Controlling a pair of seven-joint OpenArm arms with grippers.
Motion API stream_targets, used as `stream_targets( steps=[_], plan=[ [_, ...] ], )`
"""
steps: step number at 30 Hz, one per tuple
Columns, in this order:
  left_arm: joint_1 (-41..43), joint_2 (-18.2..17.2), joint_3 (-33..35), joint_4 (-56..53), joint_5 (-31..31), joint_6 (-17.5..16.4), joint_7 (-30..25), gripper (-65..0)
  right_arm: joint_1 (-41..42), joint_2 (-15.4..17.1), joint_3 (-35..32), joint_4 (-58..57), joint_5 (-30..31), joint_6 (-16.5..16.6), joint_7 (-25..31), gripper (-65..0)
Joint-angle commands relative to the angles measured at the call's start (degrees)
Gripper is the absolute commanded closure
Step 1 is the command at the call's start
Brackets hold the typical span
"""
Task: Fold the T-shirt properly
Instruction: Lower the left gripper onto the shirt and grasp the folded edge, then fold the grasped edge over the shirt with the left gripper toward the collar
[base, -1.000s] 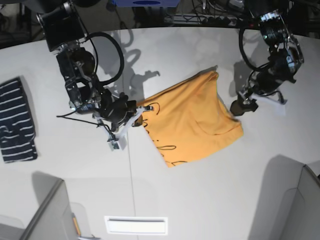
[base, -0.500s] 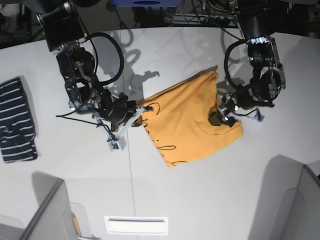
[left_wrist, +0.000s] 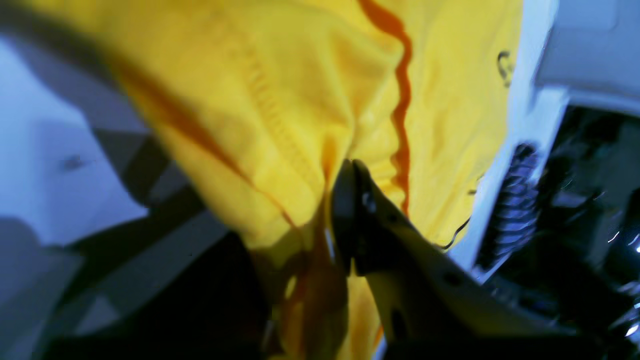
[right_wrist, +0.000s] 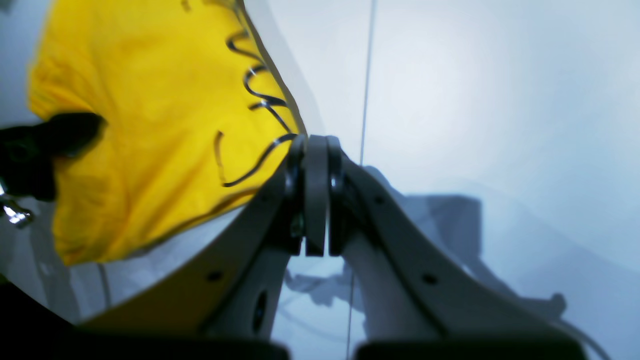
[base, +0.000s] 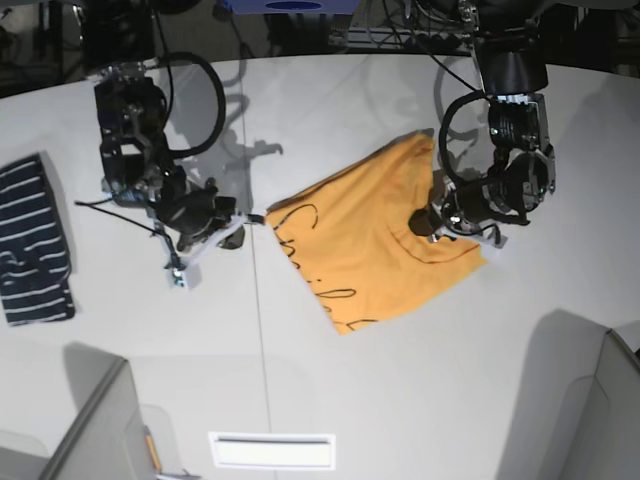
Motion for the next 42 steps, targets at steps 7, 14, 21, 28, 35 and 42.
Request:
stream_targets(
  steps=[7, 14, 21, 28, 35, 42],
  plan=[
    [-5.5, -8.9, 17.7, 0.5, 1.0, 0.5, 1.2, 0.0, -4.3, 0.3, 12.1, 4.0, 0.6, 0.5, 0.7, 0.0],
    [-15.3, -15.4, 40.5, 0.7, 1.1, 0.5, 0.9, 0.0, -10.7, 0.3, 23.3, 4.0, 0.6, 0.5, 0.8, 0.0],
    [-24.7, -16.2, 56.6, 0.7, 1.1, 0.3, 0.8, 0.0, -16.9, -0.4, 29.7, 7.7, 0.6, 0.5, 0.8, 0.0],
    [-31.4, -15.7, 71.5, 7.4, 13.2, -2.0, 0.8, 0.0, -21.0, -5.2, 34.9, 11.7, 0.6, 0.4, 0.7, 0.0],
    [-29.2, -13.9, 73.4, 15.5, 37.9, -19.1, -0.7, 0.0, -23.6, -7.6, 38.4, 11.8, 0.6, 0.4, 1.0, 0.0],
    [-24.0, -13.4, 73.1, 15.0, 62.4, -35.3, -18.8, 0.0, -23.6, -7.6, 38.6, 11.8, 0.6, 0.4, 0.9, 0.0]
  ],
)
